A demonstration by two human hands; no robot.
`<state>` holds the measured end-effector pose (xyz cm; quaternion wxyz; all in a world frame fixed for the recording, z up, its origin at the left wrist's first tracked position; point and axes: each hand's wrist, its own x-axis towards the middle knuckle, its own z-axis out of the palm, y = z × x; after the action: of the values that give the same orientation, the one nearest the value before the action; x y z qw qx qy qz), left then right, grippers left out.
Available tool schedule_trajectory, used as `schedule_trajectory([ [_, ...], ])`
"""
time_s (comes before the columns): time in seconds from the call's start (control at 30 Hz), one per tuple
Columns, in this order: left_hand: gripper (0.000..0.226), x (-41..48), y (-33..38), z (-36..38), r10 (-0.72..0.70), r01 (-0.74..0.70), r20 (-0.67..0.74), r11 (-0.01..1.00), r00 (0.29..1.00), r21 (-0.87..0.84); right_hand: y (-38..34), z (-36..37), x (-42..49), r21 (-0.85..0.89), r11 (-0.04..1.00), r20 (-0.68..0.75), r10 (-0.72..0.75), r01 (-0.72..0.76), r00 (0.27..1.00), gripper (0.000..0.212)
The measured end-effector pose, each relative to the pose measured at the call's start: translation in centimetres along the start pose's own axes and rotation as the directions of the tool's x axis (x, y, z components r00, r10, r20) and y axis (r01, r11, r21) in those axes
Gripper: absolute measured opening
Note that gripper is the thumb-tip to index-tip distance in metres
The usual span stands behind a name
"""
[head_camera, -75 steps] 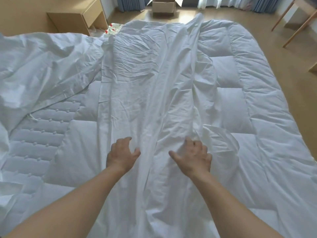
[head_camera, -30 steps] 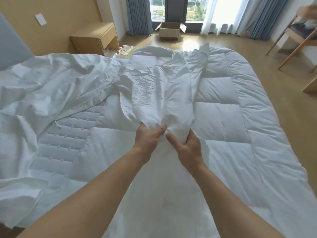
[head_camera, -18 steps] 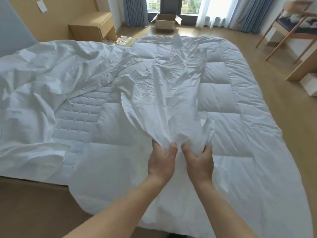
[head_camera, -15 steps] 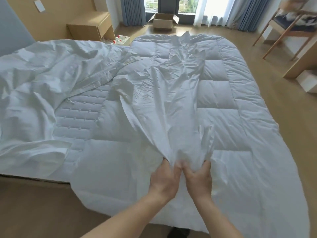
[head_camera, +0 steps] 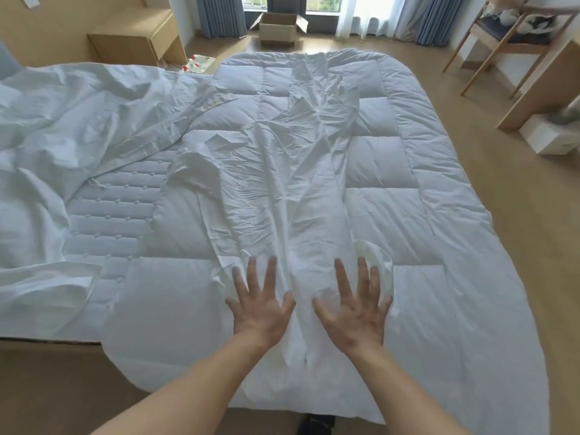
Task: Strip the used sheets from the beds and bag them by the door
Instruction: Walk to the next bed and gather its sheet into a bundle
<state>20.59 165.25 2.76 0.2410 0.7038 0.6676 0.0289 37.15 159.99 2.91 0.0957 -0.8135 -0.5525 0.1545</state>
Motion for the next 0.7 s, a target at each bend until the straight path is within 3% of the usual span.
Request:
schedule_trajectory([
  [0.13,0.060,2.1,-0.2,2.8,0.121,-0.138,0.174,0.986,0.977,0.091,1.2,2.6,4.0,-0.058,0.996,0.260,-0.043,0.060,0.965,0.082],
  [0.33,0.058,2.4,-3.2,8.8,0.000,-0.089,0.429,0.979,0.904,0.186,4.0,7.7,4.4,-0.048,0.999,0.534,0.020,0.006,0.845,0.079],
  [0.53,0.066,8.3,-2.8,5.7,-0.024,-0.176,0.607,0.947,0.794,0.268,2.7,6.3,10.3,-0.068,0.998,0.702,0.049,-0.002,0.711,0.089],
  [0.6,0.064,10.1,-1.8,4.3,-0.024,-0.182,0.664,0.954,0.747,0.239,1.9,5.2,12.6,-0.049,0.997,0.743,-0.001,0.056,0.670,0.092],
  [0.7,0.045,12.8,-0.2,2.1,0.016,-0.236,0.766,0.955,0.643,0.179,-0.1,3.0,16.3,-0.165,0.943,0.815,-0.036,0.291,0.579,0.078],
])
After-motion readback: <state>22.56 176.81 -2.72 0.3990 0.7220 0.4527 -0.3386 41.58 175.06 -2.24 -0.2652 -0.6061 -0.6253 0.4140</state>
